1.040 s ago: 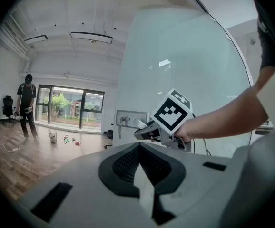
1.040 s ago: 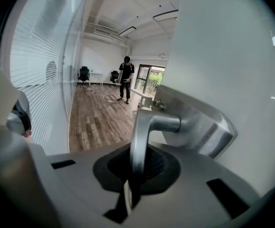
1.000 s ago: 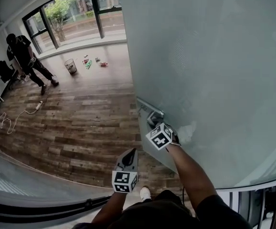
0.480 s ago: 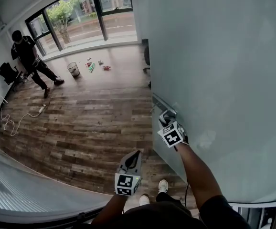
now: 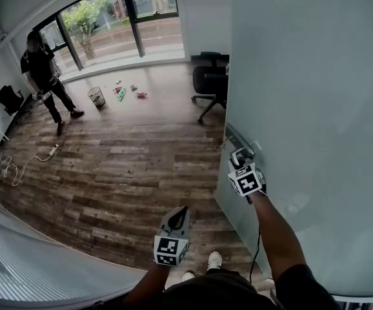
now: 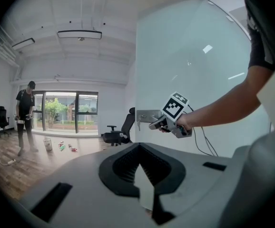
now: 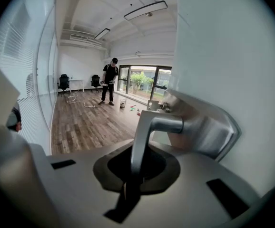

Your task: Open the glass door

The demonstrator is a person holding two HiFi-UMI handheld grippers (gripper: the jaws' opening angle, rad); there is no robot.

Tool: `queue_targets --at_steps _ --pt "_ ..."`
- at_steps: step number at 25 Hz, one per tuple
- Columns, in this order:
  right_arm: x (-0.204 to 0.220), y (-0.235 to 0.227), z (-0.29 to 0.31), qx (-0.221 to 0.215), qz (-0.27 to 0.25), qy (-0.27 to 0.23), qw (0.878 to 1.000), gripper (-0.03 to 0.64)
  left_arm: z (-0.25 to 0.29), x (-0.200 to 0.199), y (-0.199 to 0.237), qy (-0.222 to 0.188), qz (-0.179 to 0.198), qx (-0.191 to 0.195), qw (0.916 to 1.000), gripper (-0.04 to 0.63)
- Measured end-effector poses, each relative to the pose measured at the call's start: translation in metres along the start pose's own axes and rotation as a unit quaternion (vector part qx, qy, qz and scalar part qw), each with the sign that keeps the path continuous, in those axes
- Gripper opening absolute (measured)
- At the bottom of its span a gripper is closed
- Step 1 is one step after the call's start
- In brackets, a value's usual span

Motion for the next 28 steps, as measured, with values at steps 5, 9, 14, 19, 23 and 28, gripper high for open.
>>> queue_targets --at_steps 5,9,14,19,23,28 --pt "0.02 -0.044 0.003 0.016 0.02 0.016 1.0 0.014 0.016 0.004 0.005 0.01 -0.017 -0.009 0.9998 -0.002" --pt "0.035 -0.075 0.009 0.033 0.035 0.025 0.999 0.014 0.027 0.008 0.01 0.011 -0.021 -0.017 0.9996 -0.002" --pt "0.051 -0.106 0.012 0.05 0.046 0.037 0.997 0.015 0.039 0.012 0.009 0.017 -0.022 -0.024 0.9993 -0.002" --pt "0.06 -0.126 0.012 0.06 0.056 0.047 0.996 0.014 0.049 0.013 0.004 0.022 -0.024 -0.022 0.9992 -0.002" --pt "0.06 -0.138 0.014 0.057 0.055 0.066 0.995 0.015 0.057 0.008 0.011 0.016 -0.026 -0.034 0.999 -0.002" --pt "0.063 -0.14 0.006 0.061 0.068 0.063 0.994 0.017 0.05 0.011 0.013 0.002 -0.02 -0.046 0.9987 -0.002"
Point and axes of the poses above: the fingertips, and each gripper's own axes: z forward along the fingers, y to its left, x out of its underside, the point moved 9 cm from there along -z, backward along the fingers, and after that the axes turned 13 degrees about -z, right-handed, at the moved point
